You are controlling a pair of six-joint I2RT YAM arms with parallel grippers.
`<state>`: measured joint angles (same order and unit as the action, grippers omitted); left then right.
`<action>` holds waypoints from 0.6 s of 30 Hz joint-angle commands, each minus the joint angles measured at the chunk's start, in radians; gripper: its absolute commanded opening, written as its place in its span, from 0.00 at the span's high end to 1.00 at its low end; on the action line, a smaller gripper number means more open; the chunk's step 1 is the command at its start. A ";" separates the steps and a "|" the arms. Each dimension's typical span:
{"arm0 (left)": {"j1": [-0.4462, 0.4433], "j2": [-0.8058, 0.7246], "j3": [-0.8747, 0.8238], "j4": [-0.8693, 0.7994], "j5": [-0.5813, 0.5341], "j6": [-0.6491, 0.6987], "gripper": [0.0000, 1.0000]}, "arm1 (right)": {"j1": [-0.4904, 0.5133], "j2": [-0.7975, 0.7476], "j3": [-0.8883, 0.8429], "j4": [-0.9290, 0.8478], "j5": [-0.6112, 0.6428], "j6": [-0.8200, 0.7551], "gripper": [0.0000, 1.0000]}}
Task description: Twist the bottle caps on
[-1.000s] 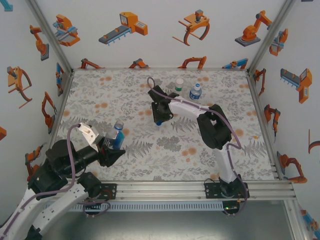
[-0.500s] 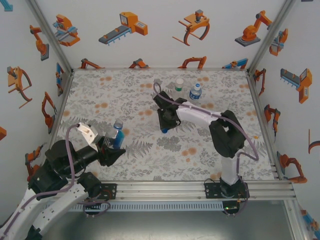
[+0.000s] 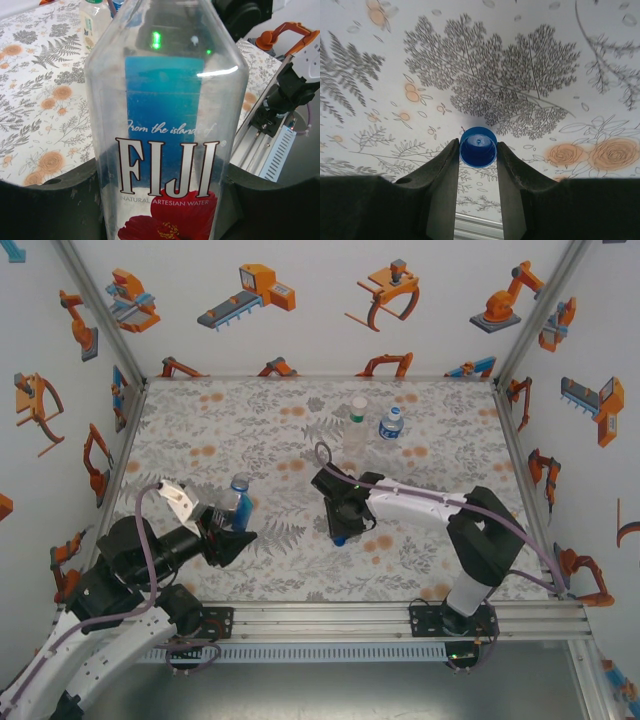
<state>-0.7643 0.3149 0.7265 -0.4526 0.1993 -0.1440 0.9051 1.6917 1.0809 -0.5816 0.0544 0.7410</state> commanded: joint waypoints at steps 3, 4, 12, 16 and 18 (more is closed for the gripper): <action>0.004 0.007 0.002 0.048 0.006 -0.028 1.00 | 0.024 -0.009 -0.023 0.019 0.028 0.055 0.73; 0.004 0.004 0.001 0.050 0.005 -0.032 1.00 | 0.026 -0.012 -0.023 0.019 0.035 0.055 0.72; 0.004 -0.015 0.001 0.038 0.003 -0.047 1.00 | 0.030 -0.047 -0.006 -0.009 0.040 0.053 0.62; 0.005 -0.026 -0.008 0.040 -0.005 -0.055 1.00 | 0.030 -0.062 -0.018 -0.001 0.031 0.055 0.60; 0.004 -0.025 -0.010 0.046 -0.007 -0.055 1.00 | 0.030 -0.056 -0.017 -0.003 0.023 0.057 0.60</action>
<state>-0.7643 0.3000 0.7261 -0.4400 0.1986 -0.1787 0.9272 1.6539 1.0595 -0.5686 0.0723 0.7860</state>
